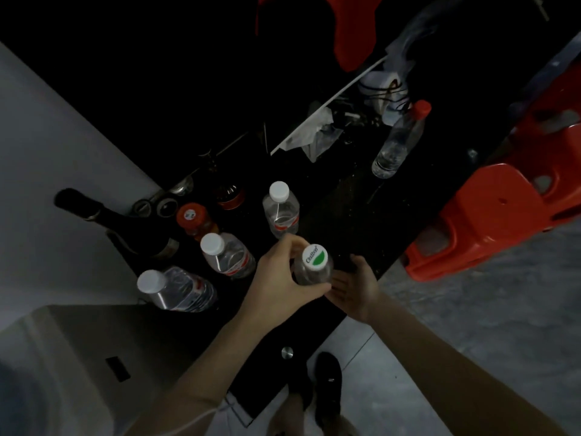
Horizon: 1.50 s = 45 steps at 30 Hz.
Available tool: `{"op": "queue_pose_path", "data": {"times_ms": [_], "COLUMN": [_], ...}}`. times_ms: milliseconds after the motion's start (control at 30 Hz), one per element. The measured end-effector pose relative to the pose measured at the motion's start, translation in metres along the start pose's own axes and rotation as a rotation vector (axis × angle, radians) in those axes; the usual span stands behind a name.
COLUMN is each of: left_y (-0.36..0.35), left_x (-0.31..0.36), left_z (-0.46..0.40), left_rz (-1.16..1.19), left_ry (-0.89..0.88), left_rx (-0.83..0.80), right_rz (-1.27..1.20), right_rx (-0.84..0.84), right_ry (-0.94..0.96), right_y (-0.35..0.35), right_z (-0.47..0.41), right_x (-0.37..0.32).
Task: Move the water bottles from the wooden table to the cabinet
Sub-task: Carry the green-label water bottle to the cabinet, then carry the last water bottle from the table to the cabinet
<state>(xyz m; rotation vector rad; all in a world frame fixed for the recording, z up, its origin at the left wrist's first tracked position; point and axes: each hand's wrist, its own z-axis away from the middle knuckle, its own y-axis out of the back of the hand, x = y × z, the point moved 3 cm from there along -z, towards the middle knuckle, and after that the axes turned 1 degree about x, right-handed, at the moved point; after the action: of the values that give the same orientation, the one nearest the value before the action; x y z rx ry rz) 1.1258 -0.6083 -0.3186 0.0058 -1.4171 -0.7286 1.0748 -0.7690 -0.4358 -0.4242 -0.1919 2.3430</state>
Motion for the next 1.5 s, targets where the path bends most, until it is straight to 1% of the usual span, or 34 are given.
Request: {"op": "queue_pose_path", "data": {"times_ms": [100, 267, 367, 467, 600, 700, 800, 867, 1000, 1067, 1167, 1333, 1500], "left_y": [-0.008, -0.019, -0.024, -0.025, -0.029, -0.032, -0.03, -0.025, -0.01, -0.002, 0.011, 0.031, 0.052], "left_x": [-0.011, -0.023, -0.025, -0.027, -0.027, -0.024, -0.02, -0.016, -0.002, 0.008, 0.025, 0.059, 0.087], "left_z": [-0.012, -0.024, -0.03, -0.036, -0.04, -0.04, -0.037, -0.031, -0.002, 0.021, 0.057, 0.112, 0.153], "left_rz": [-0.014, -0.01, -0.017, -0.013, -0.01, -0.079, -0.181, -0.293, -0.556, -0.69, -0.795, -0.991, -1.073], "left_ry": [0.025, 0.039, 0.055, 0.065, 0.064, 0.063, 0.082, 0.109, 0.198, 0.215, 0.229, 0.187, 0.106], "left_rx": [0.033, 0.071, 0.078, 0.095, 0.081, 0.039, 0.015, -0.023, -0.107, -0.088, 0.007, 0.168, 0.248], "right_rz": [0.045, 0.066, 0.055, 0.106, 0.148, 0.184, 0.364, 0.543, 1.143, 1.307, 1.437, 1.668, 1.755], "right_rx": [0.023, 0.103, 0.088, 0.102, 0.109, 0.08, 0.099, 0.135, 0.156, 0.168, 0.209, 0.251, 0.292], "right_ry": [0.022, 0.14, 0.178, 0.184, 0.223, 0.233, 0.269, 0.304, 0.49, 0.575, 0.724, 0.916, 1.131], "right_y": [-0.005, -0.007, -0.008, -0.013, -0.014, -0.015, -0.014, -0.013, -0.009, -0.008, -0.007, -0.01, -0.021], "right_z": [-0.019, -0.029, -0.024, -0.022, -0.021, -0.008, 0.01, 0.026, 0.059, 0.082, 0.114, 0.172, 0.229], "right_x": [-0.007, -0.01, -0.015, -0.02, -0.022, -0.024, -0.025, -0.027, -0.034, -0.034, -0.027, -0.009, 0.017]}}
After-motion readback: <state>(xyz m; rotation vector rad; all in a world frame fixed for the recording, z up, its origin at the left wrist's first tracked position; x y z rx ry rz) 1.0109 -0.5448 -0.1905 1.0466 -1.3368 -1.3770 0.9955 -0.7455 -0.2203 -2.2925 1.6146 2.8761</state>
